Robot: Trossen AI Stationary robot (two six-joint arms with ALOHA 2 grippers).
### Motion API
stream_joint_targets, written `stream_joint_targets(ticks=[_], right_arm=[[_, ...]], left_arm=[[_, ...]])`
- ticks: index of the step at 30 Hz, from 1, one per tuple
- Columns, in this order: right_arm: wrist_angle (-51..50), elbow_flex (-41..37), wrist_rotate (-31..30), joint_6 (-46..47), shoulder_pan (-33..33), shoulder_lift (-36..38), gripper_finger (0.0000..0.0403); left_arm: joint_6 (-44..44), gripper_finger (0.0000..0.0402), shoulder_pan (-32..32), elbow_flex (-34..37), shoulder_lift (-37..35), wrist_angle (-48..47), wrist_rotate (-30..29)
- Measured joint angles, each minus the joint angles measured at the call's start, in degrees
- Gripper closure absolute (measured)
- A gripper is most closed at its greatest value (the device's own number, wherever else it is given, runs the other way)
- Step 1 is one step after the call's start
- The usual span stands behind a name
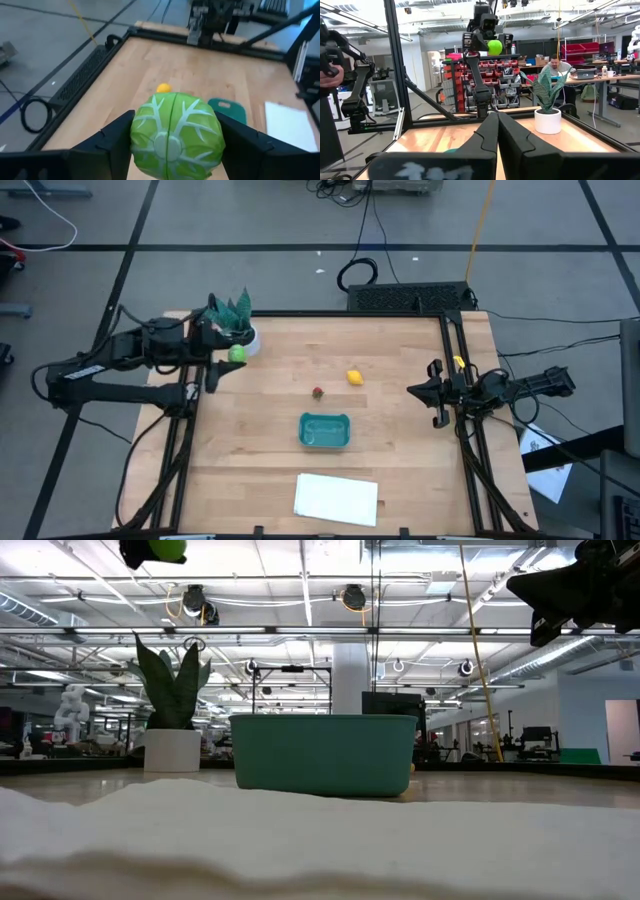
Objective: Pick and placing Produce into tupperware
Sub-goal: Put the cabbage into the blue bin
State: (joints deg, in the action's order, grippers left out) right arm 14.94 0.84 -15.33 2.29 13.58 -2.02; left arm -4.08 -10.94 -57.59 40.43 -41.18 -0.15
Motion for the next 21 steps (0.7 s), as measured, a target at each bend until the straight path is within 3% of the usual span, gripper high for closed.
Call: stream_joint_targets(ticks=[5, 21], right_arm=[[0.0, 0.0, 0.0, 0.0, 0.0, 0.0, 0.0403], [-0.2, 0.0, 0.0, 0.1, 0.0, 0.0, 0.0403]], left_arm=[[-3.6, 0.0165, 0.0, 3.4, -0.7, 5.8, 0.0], [-4.1, 0.0165, 1.0, 7.7, -1.6, 10.5, 0.0]])
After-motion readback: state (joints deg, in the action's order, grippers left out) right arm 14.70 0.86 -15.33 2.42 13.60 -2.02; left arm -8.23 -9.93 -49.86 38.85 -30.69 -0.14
